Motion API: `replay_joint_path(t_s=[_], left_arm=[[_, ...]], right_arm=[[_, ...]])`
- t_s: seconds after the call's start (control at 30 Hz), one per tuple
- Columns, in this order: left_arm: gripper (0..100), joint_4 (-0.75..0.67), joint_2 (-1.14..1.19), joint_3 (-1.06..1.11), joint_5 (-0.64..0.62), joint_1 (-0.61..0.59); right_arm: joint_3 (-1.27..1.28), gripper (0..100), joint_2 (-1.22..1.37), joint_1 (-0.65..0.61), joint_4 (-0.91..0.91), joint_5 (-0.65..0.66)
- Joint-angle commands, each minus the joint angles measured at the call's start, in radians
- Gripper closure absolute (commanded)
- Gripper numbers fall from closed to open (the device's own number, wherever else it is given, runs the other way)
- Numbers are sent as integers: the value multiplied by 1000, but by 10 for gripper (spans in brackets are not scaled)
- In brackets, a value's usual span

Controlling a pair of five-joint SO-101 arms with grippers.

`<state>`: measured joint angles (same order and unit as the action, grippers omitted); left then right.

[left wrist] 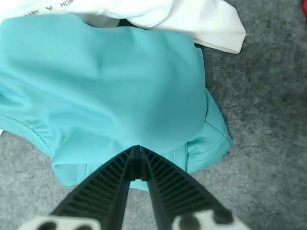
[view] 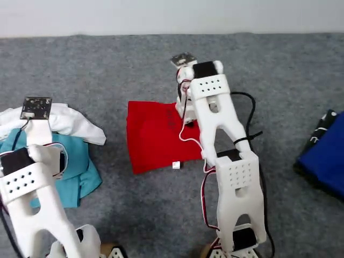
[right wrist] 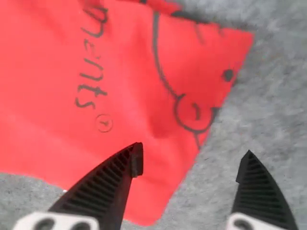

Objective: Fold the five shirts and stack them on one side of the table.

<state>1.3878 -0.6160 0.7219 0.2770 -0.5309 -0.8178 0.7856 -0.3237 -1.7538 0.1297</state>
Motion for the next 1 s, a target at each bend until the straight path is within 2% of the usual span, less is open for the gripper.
replay_joint_path(t_s=[0.0, 0.37, 0.47, 0.63, 0.8, 0.97], left_arm=[[998, -21, -23, -2, 0, 5], [998, -34, -18, 2, 0, 5], [998, -35, -18, 1, 0, 5], [998, -35, -18, 1, 0, 5], [998, -35, -18, 1, 0, 5], [998, -34, -23, 1, 0, 5]], right_arm=[[15, 680, -61, -8, -35, -31], [-17, 684, 140, -8, -33, -46], [-17, 758, 156, -12, -33, -41], [-18, 989, 157, -7, -33, -2], [-40, 988, 151, 36, -35, 49], [-135, 989, 154, 137, -35, 109]])
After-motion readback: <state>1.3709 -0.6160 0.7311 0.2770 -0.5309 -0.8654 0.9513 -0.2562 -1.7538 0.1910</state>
